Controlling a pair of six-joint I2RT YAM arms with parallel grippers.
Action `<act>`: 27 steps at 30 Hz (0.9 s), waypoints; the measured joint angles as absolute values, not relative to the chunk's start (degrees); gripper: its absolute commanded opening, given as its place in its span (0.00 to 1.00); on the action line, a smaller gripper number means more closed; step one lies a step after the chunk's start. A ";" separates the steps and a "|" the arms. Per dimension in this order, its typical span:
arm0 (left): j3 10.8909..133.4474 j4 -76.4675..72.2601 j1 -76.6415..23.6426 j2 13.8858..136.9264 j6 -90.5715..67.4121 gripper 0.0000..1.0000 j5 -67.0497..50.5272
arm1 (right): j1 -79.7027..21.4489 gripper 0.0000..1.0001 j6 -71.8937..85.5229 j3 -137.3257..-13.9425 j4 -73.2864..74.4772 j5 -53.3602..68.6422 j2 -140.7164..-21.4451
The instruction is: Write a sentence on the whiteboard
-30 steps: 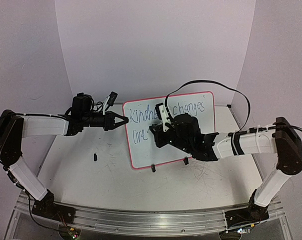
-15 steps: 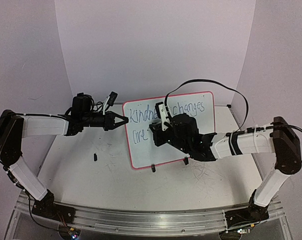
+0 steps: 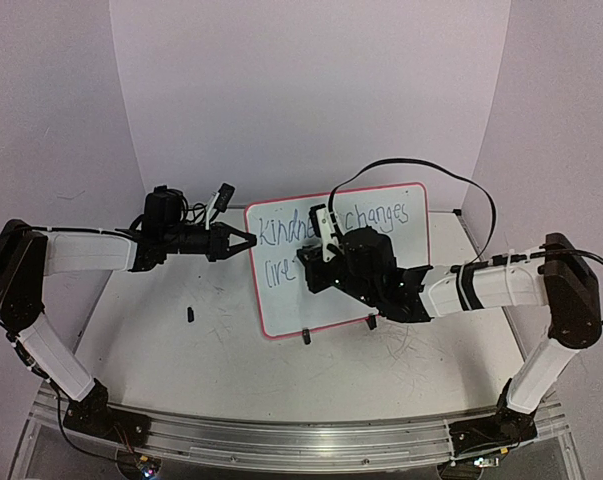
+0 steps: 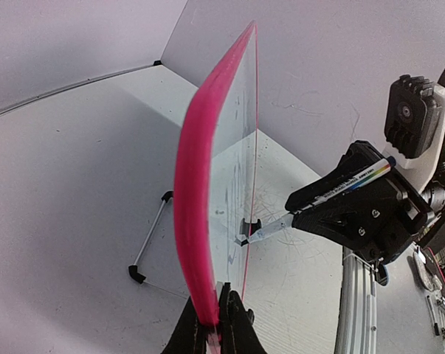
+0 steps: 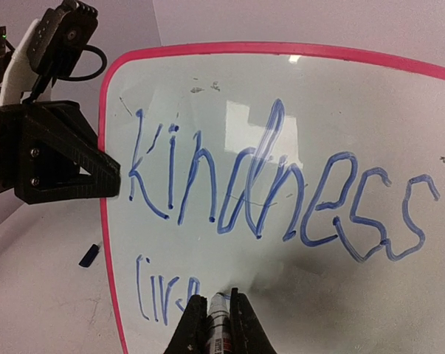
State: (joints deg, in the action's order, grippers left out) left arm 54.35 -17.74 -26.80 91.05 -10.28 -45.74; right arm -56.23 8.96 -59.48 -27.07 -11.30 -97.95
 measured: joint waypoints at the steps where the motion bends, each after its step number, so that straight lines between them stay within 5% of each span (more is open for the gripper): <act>1: 54.35 -17.67 -26.84 91.01 -10.28 0.00 -45.74 | -56.23 0.00 9.13 -59.47 -27.04 -11.13 -97.95; 27: 54.35 -17.39 -26.96 90.91 -10.24 0.00 -45.25 | -56.34 0.00 11.58 -55.54 -26.94 -12.35 -96.89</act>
